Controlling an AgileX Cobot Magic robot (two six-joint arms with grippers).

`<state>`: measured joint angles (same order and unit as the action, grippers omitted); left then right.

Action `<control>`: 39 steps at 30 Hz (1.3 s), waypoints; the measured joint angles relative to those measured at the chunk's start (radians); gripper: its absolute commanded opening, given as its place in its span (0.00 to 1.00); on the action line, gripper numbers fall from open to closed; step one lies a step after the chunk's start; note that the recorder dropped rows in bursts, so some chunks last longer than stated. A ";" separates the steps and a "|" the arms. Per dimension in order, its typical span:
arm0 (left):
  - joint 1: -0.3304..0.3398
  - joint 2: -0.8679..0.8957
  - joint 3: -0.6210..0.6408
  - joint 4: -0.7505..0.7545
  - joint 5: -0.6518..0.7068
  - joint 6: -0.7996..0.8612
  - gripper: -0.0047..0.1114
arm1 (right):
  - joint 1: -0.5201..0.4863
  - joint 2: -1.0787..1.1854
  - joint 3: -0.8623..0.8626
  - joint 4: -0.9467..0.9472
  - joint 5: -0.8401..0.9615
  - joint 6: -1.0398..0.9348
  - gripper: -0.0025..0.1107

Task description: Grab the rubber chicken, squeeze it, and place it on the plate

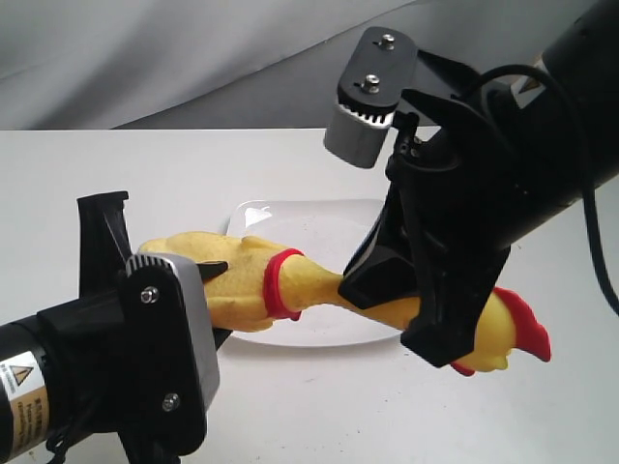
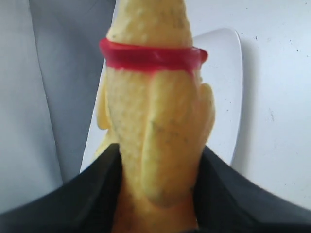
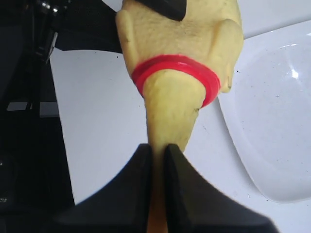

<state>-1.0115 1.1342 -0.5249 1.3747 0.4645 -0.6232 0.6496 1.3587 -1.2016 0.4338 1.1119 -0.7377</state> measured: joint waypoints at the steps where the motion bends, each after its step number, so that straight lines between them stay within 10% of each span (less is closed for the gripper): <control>1: 0.000 0.000 0.000 0.000 0.000 0.003 0.04 | 0.000 0.000 0.000 0.000 0.000 0.000 0.02; 9: 0.000 0.000 0.000 0.000 0.000 0.006 0.16 | 0.000 0.000 0.000 0.002 0.000 0.000 0.02; 17: 0.000 0.000 0.000 0.000 0.000 0.008 0.94 | 0.000 0.000 0.000 0.002 -0.001 0.000 0.02; 28: 0.000 0.000 0.000 0.000 0.029 -0.020 0.84 | 0.000 0.000 0.000 0.002 -0.001 0.000 0.02; 31: 0.000 0.000 0.000 0.000 -0.010 -0.020 0.64 | 0.000 0.000 0.000 0.002 -0.001 0.000 0.02; 36: 0.000 0.000 0.000 -0.004 -0.027 -0.020 0.04 | 0.000 0.000 0.000 0.000 0.003 0.000 0.02; 39: 0.000 0.000 0.000 -0.004 -0.027 -0.018 0.05 | 0.000 0.000 0.000 0.000 0.003 0.000 0.02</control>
<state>-1.0115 1.1342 -0.5249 1.3705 0.4374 -0.6410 0.6496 1.3587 -1.2016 0.4340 1.1145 -0.7377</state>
